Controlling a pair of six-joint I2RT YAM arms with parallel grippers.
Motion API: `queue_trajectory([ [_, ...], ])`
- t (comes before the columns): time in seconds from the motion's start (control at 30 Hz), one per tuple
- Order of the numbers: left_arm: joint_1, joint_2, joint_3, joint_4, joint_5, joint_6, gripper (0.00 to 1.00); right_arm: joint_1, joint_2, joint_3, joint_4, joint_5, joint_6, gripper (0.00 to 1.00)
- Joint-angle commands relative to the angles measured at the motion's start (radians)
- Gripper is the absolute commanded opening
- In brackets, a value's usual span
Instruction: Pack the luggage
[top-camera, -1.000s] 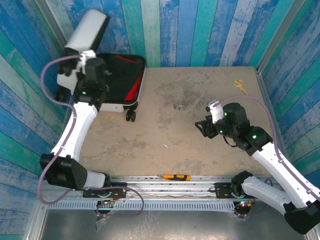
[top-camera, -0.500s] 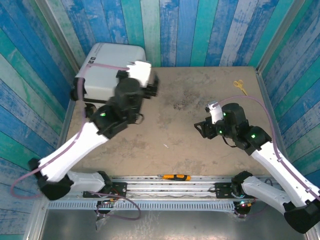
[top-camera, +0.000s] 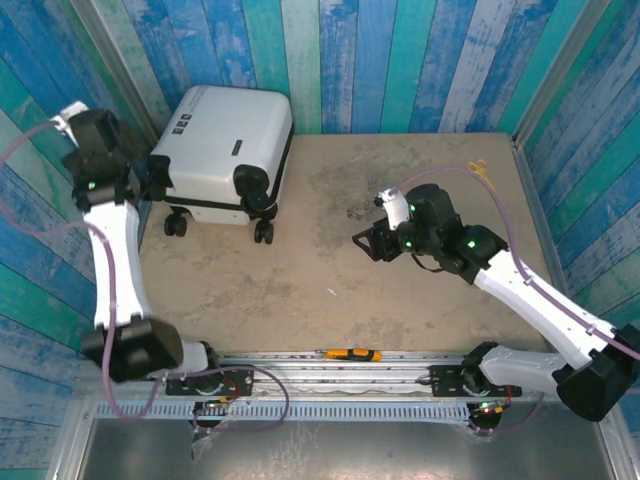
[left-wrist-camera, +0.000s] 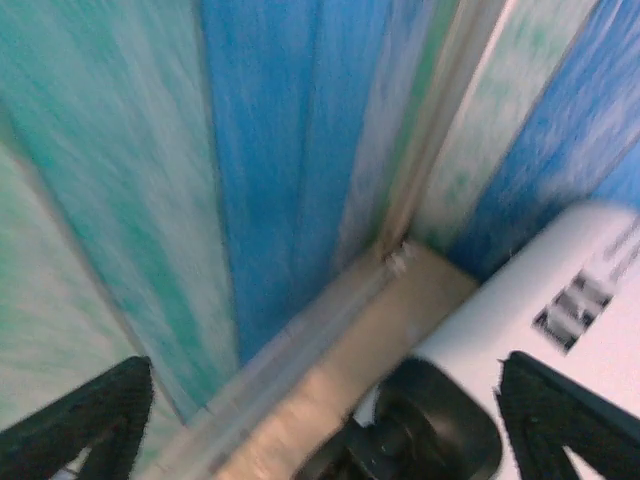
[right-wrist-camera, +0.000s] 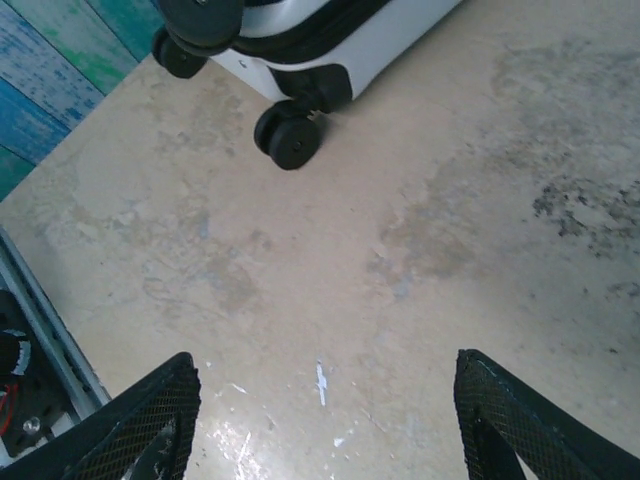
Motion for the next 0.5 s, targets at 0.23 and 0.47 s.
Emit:
queue_trajectory([
  [0.23,0.126,0.312,0.124,0.025,0.315,-0.07,0.72,0.18,0.245,0.231,-0.049,0.006,0.078,0.76],
  [0.47,0.09,0.369,0.025,0.048,0.569,-0.067,0.58,0.223,0.353,0.403,-0.055,0.126,0.098,0.78],
])
